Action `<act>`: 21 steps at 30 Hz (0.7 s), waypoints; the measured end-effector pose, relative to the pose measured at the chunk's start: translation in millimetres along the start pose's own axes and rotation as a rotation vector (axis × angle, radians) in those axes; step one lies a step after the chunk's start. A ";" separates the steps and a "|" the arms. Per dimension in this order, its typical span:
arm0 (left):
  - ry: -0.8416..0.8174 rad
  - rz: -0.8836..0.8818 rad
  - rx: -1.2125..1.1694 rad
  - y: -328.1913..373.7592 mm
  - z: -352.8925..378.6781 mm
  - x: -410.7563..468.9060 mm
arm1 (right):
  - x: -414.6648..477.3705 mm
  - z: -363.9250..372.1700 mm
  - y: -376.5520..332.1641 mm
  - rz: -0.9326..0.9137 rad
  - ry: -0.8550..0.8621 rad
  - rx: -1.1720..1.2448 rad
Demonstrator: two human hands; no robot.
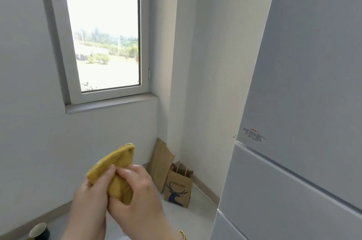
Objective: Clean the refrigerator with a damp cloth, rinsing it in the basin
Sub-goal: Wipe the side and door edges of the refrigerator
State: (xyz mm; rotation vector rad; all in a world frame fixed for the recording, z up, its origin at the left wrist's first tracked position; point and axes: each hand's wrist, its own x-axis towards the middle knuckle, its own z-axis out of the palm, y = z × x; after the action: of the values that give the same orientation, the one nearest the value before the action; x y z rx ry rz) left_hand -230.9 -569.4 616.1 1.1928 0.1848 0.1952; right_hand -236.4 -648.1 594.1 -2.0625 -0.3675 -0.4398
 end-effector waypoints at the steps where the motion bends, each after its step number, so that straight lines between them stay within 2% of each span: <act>1: -0.038 -0.015 0.003 3.6 4.2 15.6 | 14.8 -3.1 4.1 -0.001 -0.003 -0.011; 10: -0.462 -0.193 -0.095 -7.4 84.1 152.3 | 128.9 -44.8 67.3 0.097 0.170 -0.262; 12: -0.578 -0.229 -0.073 -12.8 103.9 183.0 | 143.7 -52.6 78.0 0.117 0.280 -0.374; 15: -0.714 -0.262 -0.015 -16.3 136.3 220.2 | 163.5 -67.1 86.4 0.156 0.524 -0.526; 17: -0.790 -0.280 0.019 -15.7 158.5 226.8 | 161.5 -86.9 92.6 0.072 0.786 -0.709; 21: -0.988 -0.390 -0.021 -19.9 201.1 219.3 | 137.1 -139.2 78.6 0.037 1.126 -1.108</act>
State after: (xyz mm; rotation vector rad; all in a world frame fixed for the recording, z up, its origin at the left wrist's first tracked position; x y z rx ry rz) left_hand 31.7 -703.5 660.9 1.0879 -0.4504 -0.7296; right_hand -103.2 -796.2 662.2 -2.3472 0.7585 -1.9594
